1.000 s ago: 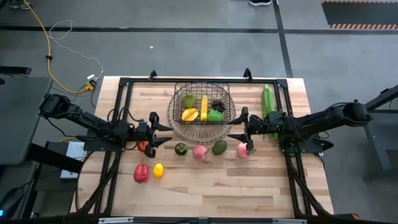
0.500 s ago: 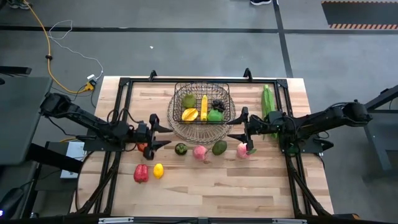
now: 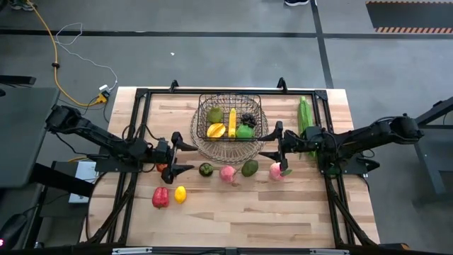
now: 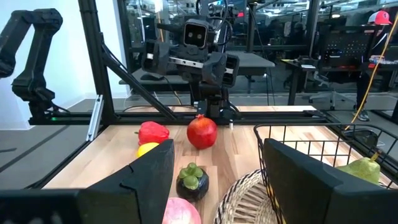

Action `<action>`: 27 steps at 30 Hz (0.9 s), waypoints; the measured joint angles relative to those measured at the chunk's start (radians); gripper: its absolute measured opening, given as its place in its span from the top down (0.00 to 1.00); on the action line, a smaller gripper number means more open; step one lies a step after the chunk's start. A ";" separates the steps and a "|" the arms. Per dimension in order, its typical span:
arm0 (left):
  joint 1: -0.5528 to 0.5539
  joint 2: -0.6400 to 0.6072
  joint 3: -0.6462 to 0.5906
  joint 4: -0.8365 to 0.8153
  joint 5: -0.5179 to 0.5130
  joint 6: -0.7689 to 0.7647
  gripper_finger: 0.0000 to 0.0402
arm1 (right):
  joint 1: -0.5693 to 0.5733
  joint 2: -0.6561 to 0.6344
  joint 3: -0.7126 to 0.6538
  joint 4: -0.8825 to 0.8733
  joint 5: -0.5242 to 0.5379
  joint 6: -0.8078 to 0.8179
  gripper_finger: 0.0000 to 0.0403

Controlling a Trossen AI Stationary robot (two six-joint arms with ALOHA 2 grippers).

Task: Build produce basket
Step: Put the lemon into the black wire basket

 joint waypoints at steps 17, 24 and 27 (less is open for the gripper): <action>-0.196 0.100 0.562 -1.389 0.114 -0.270 0.19 | 0.000 0.000 0.001 -0.023 0.000 -0.001 0.41; -0.314 0.213 0.567 -1.416 0.123 -0.361 0.19 | 0.000 0.000 0.001 -0.023 0.000 0.001 0.41; -0.337 0.283 0.567 -1.420 0.101 -0.348 0.19 | 0.000 0.000 0.001 -0.025 0.000 0.001 0.41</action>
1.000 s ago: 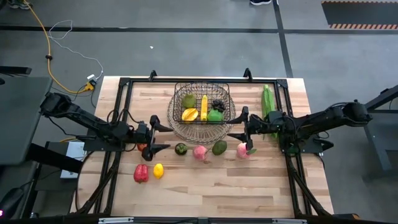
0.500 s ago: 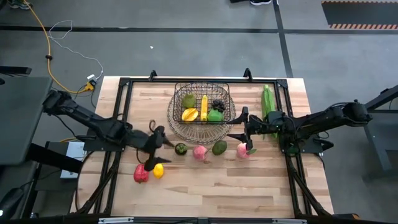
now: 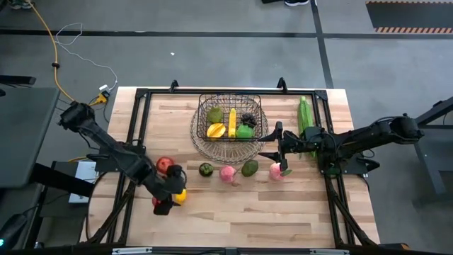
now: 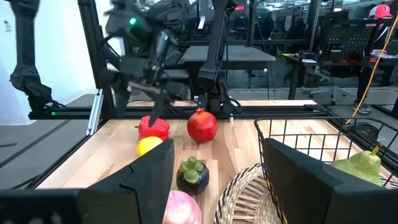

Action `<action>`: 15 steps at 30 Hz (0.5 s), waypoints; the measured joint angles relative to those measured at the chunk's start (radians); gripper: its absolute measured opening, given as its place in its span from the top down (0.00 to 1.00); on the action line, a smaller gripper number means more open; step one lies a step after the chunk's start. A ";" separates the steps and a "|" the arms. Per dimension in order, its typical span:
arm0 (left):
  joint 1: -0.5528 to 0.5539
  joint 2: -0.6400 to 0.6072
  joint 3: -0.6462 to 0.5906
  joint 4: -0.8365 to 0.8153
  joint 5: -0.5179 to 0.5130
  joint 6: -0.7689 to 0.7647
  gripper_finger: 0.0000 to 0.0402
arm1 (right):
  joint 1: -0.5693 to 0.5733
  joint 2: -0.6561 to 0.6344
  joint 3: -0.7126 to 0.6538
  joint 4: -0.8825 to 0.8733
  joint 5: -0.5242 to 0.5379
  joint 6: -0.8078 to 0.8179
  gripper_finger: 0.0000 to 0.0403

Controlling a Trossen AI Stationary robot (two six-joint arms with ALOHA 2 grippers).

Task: Build produce basket
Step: Put the lemon into the black wire basket

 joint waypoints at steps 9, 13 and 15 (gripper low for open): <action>-0.016 0.163 0.000 -0.010 0.021 0.176 0.19 | 0.000 0.000 0.000 0.002 0.000 -0.002 0.41; -0.016 0.184 0.000 -0.025 0.022 0.245 0.19 | 0.000 0.000 0.000 0.001 0.000 -0.003 0.41; -0.015 0.193 0.000 -0.029 0.020 0.280 0.19 | 0.000 0.000 0.000 -0.001 0.000 -0.003 0.41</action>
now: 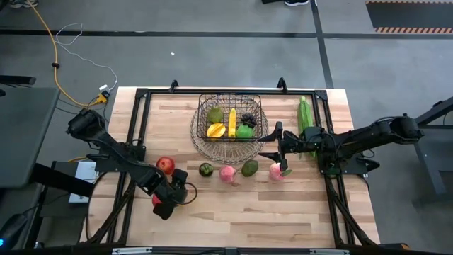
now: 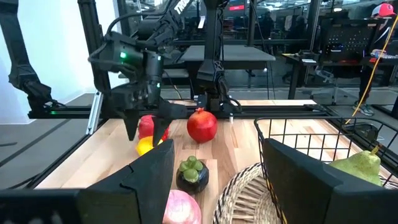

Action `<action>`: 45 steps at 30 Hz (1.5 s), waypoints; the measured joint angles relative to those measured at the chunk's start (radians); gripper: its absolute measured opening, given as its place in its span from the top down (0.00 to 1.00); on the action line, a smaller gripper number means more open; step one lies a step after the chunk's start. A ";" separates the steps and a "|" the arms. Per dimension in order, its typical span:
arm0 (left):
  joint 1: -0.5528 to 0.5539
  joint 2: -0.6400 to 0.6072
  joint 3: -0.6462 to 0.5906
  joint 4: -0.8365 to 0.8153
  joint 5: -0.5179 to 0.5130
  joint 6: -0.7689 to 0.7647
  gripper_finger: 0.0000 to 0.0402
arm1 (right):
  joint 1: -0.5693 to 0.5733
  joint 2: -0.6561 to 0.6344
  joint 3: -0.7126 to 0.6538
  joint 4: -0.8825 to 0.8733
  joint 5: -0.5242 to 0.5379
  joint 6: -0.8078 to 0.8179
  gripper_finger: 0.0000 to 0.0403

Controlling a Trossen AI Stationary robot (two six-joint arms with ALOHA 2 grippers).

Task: Build produce basket
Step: Put the lemon into the black wire basket

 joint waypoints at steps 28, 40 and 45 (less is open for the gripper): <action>0.000 0.101 0.001 -0.094 -0.107 0.339 0.20 | 0.000 0.000 0.000 -0.007 0.000 0.000 0.41; 0.000 0.102 -0.001 -0.048 -0.241 0.517 0.40 | 0.000 0.000 0.000 -0.009 0.000 -0.006 0.41; 0.002 0.102 0.003 -0.051 -0.270 0.511 0.46 | 0.000 0.000 0.000 -0.011 0.000 0.000 0.41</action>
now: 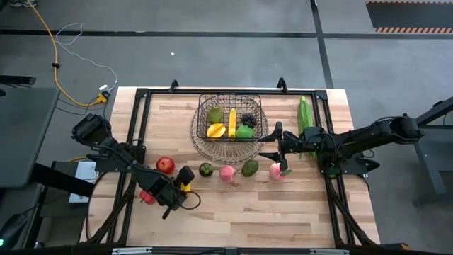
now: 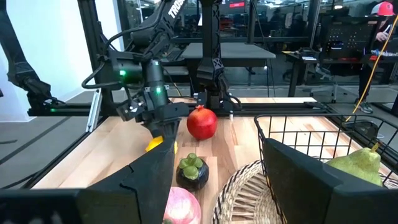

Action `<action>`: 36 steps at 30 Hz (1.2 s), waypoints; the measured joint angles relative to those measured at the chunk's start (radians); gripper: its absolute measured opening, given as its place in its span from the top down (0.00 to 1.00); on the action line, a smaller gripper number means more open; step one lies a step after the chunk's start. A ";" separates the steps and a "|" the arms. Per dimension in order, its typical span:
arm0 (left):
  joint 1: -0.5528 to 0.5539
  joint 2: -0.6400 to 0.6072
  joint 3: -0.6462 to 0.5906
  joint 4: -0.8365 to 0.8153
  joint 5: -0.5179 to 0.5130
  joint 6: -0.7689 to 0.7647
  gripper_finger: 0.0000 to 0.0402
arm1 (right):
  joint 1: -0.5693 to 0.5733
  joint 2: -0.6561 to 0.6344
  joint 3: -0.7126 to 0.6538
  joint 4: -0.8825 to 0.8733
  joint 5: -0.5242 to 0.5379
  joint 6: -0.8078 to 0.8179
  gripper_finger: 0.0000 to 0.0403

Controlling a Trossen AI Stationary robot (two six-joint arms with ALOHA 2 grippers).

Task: Build produce basket
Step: Put the lemon into the black wire basket

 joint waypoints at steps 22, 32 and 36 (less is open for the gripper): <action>0.224 -0.414 0.122 0.439 -0.055 -0.093 0.46 | 0.000 0.001 0.000 -0.008 0.000 0.000 0.41; 0.490 -0.395 -0.412 1.529 0.219 -0.187 0.46 | 0.000 0.002 0.000 0.001 0.000 -0.025 0.41; 0.521 -0.324 -0.499 1.782 0.226 -0.334 0.46 | 0.000 0.002 0.000 0.012 0.000 -0.035 0.41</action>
